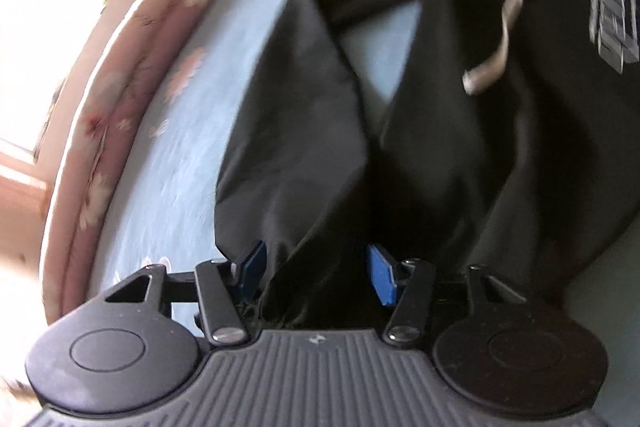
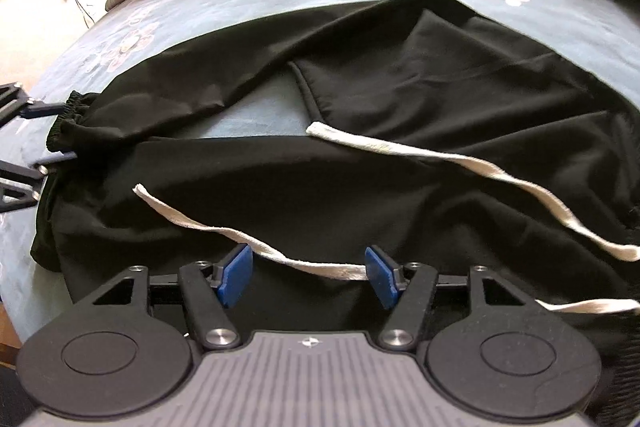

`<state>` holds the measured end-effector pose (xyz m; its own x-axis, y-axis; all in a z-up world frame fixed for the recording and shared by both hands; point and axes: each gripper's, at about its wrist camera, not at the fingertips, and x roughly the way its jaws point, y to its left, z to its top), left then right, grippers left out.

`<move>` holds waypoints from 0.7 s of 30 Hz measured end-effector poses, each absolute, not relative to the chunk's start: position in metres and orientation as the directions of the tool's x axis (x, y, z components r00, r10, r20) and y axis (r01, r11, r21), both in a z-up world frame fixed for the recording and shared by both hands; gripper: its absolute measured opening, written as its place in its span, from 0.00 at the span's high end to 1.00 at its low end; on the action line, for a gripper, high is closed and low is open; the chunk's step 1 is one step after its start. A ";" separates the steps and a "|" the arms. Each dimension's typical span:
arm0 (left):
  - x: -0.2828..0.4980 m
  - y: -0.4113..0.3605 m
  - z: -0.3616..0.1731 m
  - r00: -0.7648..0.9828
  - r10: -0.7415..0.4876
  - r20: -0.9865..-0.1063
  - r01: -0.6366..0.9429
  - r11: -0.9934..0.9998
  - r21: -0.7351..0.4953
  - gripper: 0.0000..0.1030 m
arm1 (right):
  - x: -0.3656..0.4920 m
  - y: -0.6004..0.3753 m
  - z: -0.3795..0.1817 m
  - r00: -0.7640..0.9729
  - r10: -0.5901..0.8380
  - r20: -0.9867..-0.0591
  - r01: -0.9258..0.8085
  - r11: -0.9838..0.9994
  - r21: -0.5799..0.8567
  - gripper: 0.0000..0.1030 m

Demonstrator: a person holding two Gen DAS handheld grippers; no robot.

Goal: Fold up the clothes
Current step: 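Grasp a trouser leg cuff with the left gripper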

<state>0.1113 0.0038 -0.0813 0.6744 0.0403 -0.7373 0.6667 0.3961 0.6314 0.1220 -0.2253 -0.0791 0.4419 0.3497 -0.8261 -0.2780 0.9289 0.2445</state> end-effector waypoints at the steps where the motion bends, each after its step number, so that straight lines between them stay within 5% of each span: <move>1: 0.115 0.004 -0.084 0.666 0.042 -0.745 0.680 0.376 0.629 0.51 | 0.122 -0.225 -0.081 0.438 0.352 -0.827 -0.276 0.929 0.249 0.34; 2: 0.119 0.004 -0.085 0.654 0.045 -0.756 0.694 0.364 0.622 0.57 | 0.123 -0.225 -0.083 0.435 0.354 -0.828 -0.274 0.928 0.253 0.34; 4: 0.125 0.004 -0.085 0.632 0.052 -0.773 0.713 0.352 0.606 0.88 | 0.123 -0.228 -0.086 0.426 0.353 -0.833 -0.267 0.929 0.257 0.34; 13: 0.164 0.019 -0.033 0.663 -0.029 -0.748 0.650 0.518 0.556 0.95 | 0.127 -0.234 -0.094 0.413 0.364 -0.835 -0.254 0.926 0.279 0.33; 21: 0.260 0.058 0.012 0.749 0.046 -0.661 0.439 0.713 0.547 0.95 | 0.135 -0.235 -0.096 0.414 0.363 -0.835 -0.248 0.927 0.280 0.33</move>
<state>0.2600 0.0576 0.0120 0.7493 0.0463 -0.6607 0.4385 0.7129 0.5473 0.1348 -0.2353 -0.0963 0.4142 0.3628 -0.8348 -0.2484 0.9274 0.2798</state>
